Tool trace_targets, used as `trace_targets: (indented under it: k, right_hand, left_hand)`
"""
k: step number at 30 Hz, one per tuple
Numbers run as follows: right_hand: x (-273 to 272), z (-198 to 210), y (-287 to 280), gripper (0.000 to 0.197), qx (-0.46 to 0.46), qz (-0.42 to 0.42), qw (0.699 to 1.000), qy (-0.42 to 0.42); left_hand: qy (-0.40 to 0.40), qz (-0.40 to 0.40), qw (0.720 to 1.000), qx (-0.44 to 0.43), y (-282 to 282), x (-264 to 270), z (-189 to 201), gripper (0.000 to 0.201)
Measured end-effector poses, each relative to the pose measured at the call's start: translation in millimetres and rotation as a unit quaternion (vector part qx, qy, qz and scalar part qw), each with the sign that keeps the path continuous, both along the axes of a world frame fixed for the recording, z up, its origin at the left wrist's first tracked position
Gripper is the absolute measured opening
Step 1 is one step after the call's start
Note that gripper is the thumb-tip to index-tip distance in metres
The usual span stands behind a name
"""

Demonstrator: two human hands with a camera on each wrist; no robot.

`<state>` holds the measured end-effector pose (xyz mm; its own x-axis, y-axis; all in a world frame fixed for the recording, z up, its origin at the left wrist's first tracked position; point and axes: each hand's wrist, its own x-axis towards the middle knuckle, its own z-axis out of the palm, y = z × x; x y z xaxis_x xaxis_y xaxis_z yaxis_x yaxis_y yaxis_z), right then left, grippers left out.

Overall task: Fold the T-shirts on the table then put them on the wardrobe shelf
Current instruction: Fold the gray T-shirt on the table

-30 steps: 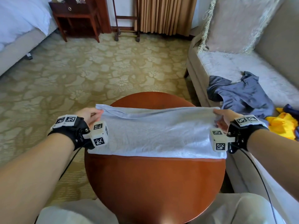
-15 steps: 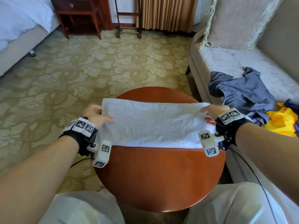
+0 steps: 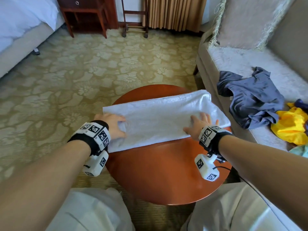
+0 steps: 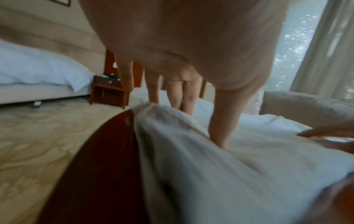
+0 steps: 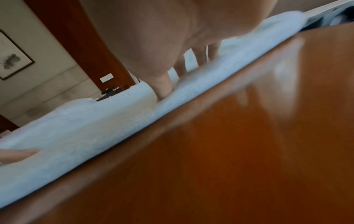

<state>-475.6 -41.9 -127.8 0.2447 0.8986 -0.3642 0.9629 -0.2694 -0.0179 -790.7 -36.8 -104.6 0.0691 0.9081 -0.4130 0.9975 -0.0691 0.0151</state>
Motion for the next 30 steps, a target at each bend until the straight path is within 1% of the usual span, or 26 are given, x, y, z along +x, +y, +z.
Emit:
trace_targets:
  k: [1,3,5,6,7,9,11,13,14,16,18,19,20,22,23,24,25,27,28,30]
  right_hand:
    - [1.5,-1.1,4.0,0.066,0.011,-0.010,1.000,-0.020]
    - [-0.8,1.9,10.2,0.067,0.053,-0.060,0.996,-0.038]
    - [-10.2,10.1,13.3,0.069,0.078,-0.121,0.989,-0.015]
    - [-17.0,14.3,13.1,0.070,0.080,-0.132,0.988,0.001]
    - [-24.3,18.5,11.6,0.070,0.076,-0.125,0.989,0.015]
    - [-37.1,23.3,5.2,0.072,0.048,-0.084,0.994,0.048]
    - [-47.6,23.9,-6.2,0.082,-0.004,-0.046,0.995,0.087]
    - [-56.7,20.7,-20.2,0.097,-0.044,-0.020,0.992,0.116]
    - [-59.9,18.1,-27.8,0.104,-0.050,0.002,0.993,0.111]
    - [-61.1,13.2,-41.5,0.111,-0.053,0.057,0.995,0.060]
    - [-53.5,10.7,-51.7,0.105,-0.054,0.073,0.996,0.022]
    - [-48.9,11.1,-55.8,0.101,-0.050,0.062,0.997,0.016]
    - [-45.0,13.8,-61.4,0.097,-0.041,0.045,0.998,0.014]
    - [-41.2,16.9,-71.1,0.086,-0.004,0.006,1.000,0.011]
    - [-40.6,19.0,-77.7,0.080,0.013,-0.019,1.000,0.019]
    - [-39.0,22.4,-84.5,0.075,0.020,-0.052,0.998,0.037]
    - [-36.6,24.2,-90.5,0.073,0.019,-0.082,0.995,0.060]
    - [-30.6,29.7,-106.4,0.073,-0.010,-0.114,0.989,0.097]
    - [-26.1,31.6,-113.6,0.073,-0.028,-0.120,0.986,0.109]
    - [-20.8,36.0,-130.0,0.071,-0.066,-0.114,0.983,0.124]
  left_hand:
    - [-0.017,0.010,1.000,-0.006,-2.9,-0.1,6.4,0.062]
    - [-0.112,0.032,0.993,-0.034,-9.9,2.8,15.6,0.047]
    - [-0.180,0.037,0.982,-0.054,-16.9,4.6,17.2,0.044]
    - [-0.199,0.044,0.978,-0.034,-18.7,4.3,15.9,0.039]
    - [-0.208,0.054,0.977,0.002,-19.0,3.2,13.6,0.034]
    - [-0.192,0.075,0.977,0.061,-20.6,3.8,7.4,0.032]
    - [-0.148,0.080,0.984,0.056,-25.4,9.0,0.2,0.043]
    - [-0.124,0.089,0.988,0.035,-31.9,15.1,-6.1,0.050]
    - [-0.125,0.093,0.987,0.035,-35.7,17.3,-7.8,0.049]
    - [-0.124,0.109,0.985,0.039,-42.7,20.6,-8.2,0.044]
    - [-0.119,0.129,0.984,0.022,-51.4,26.4,-6.6,0.046]
    - [-0.108,0.138,0.984,0.006,-57.8,30.6,-5.1,0.052]
    - [-0.098,0.140,0.985,-0.014,-65.5,35.1,-5.4,0.062]
    - [-0.105,0.149,0.982,-0.055,-81.2,43.8,-10.6,0.083]
    - [-0.119,0.163,0.977,-0.072,-89.3,48.6,-12.6,0.089]
    - [-0.139,0.178,0.971,-0.082,-97.7,53.2,-13.3,0.090]
    - [-0.161,0.199,0.963,-0.088,-105.6,57.6,-12.5,0.088]
    - [-0.209,0.231,0.946,-0.087,-119.8,65.5,-10.3,0.084]
    - [-0.244,0.249,0.933,-0.087,-125.1,69.6,-10.5,0.083]
    - [-0.328,0.296,0.892,-0.098,-137.6,77.5,-6.9,0.079]
